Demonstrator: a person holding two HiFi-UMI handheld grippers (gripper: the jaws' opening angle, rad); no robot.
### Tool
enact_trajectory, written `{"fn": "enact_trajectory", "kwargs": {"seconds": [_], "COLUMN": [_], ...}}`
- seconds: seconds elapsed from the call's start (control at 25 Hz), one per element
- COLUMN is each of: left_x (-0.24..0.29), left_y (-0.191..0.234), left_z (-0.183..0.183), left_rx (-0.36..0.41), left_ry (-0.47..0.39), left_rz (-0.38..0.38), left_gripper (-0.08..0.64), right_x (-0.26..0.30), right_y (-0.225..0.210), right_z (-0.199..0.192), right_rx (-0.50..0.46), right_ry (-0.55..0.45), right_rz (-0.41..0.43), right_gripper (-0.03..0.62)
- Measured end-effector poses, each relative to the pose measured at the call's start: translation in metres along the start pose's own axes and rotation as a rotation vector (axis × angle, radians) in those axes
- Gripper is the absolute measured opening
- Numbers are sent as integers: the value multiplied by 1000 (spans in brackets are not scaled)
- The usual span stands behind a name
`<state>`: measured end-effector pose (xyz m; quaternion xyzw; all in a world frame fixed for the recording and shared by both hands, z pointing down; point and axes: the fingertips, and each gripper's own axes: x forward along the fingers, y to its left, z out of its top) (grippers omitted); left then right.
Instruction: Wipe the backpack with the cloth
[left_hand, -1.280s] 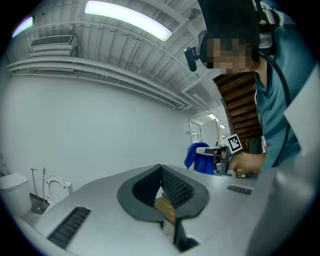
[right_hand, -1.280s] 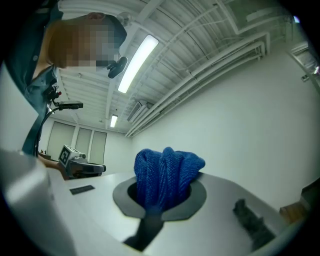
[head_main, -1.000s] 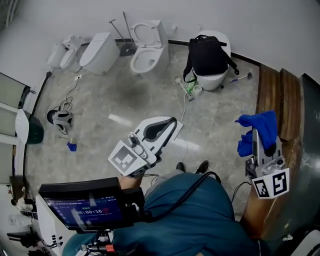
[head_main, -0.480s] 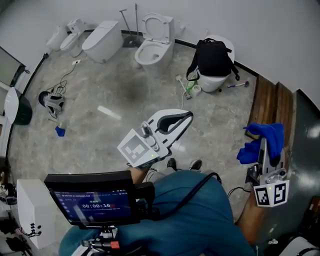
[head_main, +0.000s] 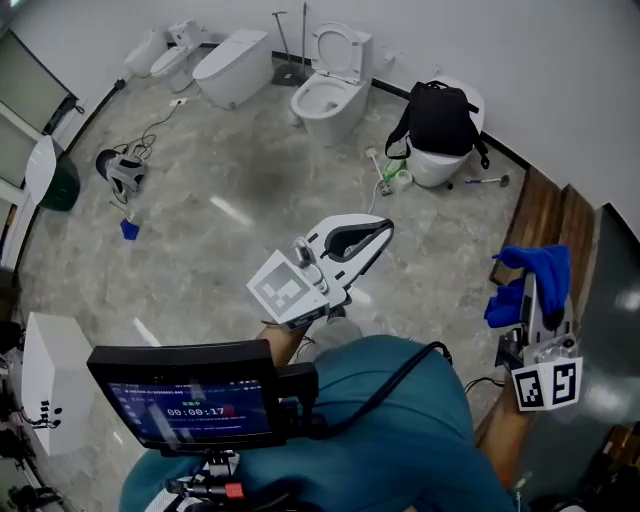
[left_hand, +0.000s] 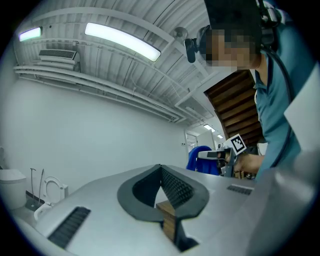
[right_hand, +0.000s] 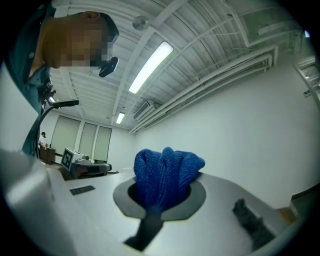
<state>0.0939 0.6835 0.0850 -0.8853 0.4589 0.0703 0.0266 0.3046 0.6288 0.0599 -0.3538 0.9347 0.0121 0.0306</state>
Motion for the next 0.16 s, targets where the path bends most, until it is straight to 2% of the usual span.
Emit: {"fn": "enact_trajectory", "kwargs": {"seconds": [0.16], "left_x": [4], "left_y": [6], "left_z": [-11], "left_rx": [-42], "left_ry": [18], "left_rz": [-9], "left_gripper": [5], "right_x": [4], "right_y": [-4], "right_z": [-9], "right_rx": [14], "right_ry": [27], "right_rz": [-11], "right_gripper": [14]}}
